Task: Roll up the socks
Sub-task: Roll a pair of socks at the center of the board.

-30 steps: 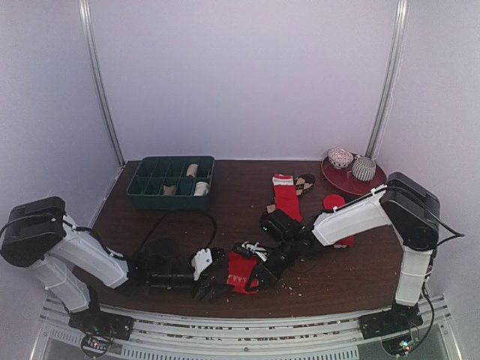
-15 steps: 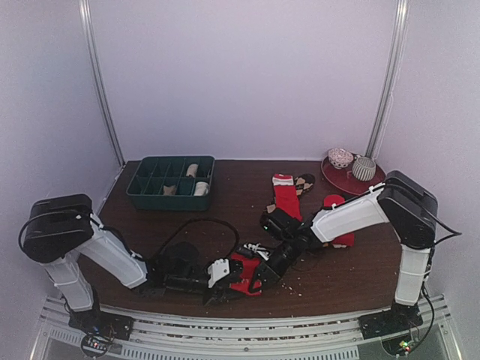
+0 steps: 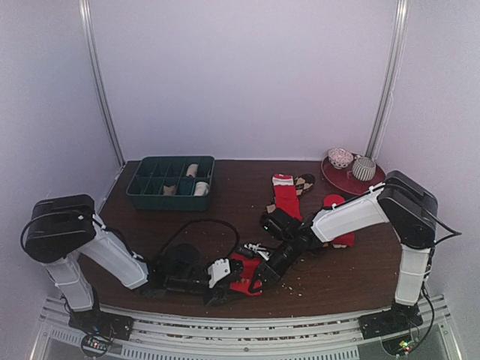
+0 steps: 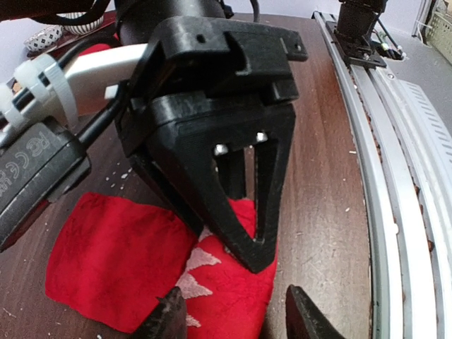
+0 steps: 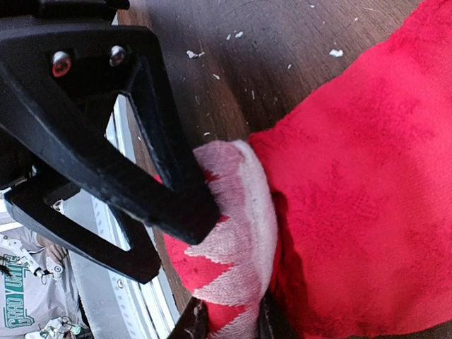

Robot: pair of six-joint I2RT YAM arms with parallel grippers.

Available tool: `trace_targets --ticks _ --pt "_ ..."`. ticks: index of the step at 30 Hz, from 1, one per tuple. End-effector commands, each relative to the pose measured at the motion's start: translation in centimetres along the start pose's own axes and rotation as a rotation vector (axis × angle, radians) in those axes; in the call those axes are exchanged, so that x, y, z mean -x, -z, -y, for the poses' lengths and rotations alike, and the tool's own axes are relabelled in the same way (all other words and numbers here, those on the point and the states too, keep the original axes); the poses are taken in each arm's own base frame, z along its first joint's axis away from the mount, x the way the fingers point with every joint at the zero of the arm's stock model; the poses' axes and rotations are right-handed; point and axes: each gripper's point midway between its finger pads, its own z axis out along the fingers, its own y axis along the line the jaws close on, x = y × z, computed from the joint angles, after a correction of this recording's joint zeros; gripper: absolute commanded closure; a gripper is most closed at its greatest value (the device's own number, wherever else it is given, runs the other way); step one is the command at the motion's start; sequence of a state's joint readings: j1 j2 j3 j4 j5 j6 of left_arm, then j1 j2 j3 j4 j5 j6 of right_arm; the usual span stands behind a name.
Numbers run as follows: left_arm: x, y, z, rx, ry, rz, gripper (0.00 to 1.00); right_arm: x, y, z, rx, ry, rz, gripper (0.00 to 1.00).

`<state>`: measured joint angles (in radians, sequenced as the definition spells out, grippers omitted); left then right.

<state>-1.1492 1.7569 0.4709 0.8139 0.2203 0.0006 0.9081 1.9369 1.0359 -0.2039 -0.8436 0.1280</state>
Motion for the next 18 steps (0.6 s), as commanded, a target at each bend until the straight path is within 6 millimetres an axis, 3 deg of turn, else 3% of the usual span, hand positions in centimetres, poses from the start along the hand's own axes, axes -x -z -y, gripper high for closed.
trace_targets --ticks 1,6,12,16,18 --pt "-0.7 0.3 -1.1 0.069 0.015 -0.028 0.55 -8.2 -1.2 5.3 -0.194 -0.208 -0.231 0.82" --pt "-1.6 -0.1 -1.0 0.053 0.034 -0.047 0.67 -8.1 -1.2 5.3 -0.193 -0.210 -0.223 0.82" --pt "-2.9 -0.9 -0.8 0.036 0.050 -0.086 0.70 -8.1 -1.3 5.2 -0.189 -0.208 -0.220 0.82" --pt "-4.0 -1.4 -0.5 0.012 0.064 -0.128 0.86 -7.7 -1.2 5.1 -0.189 -0.200 -0.209 0.81" --pt "-4.8 -1.6 -0.5 0.016 0.082 -0.158 1.00 -7.5 -1.1 5.0 -0.189 -0.190 -0.200 0.81"
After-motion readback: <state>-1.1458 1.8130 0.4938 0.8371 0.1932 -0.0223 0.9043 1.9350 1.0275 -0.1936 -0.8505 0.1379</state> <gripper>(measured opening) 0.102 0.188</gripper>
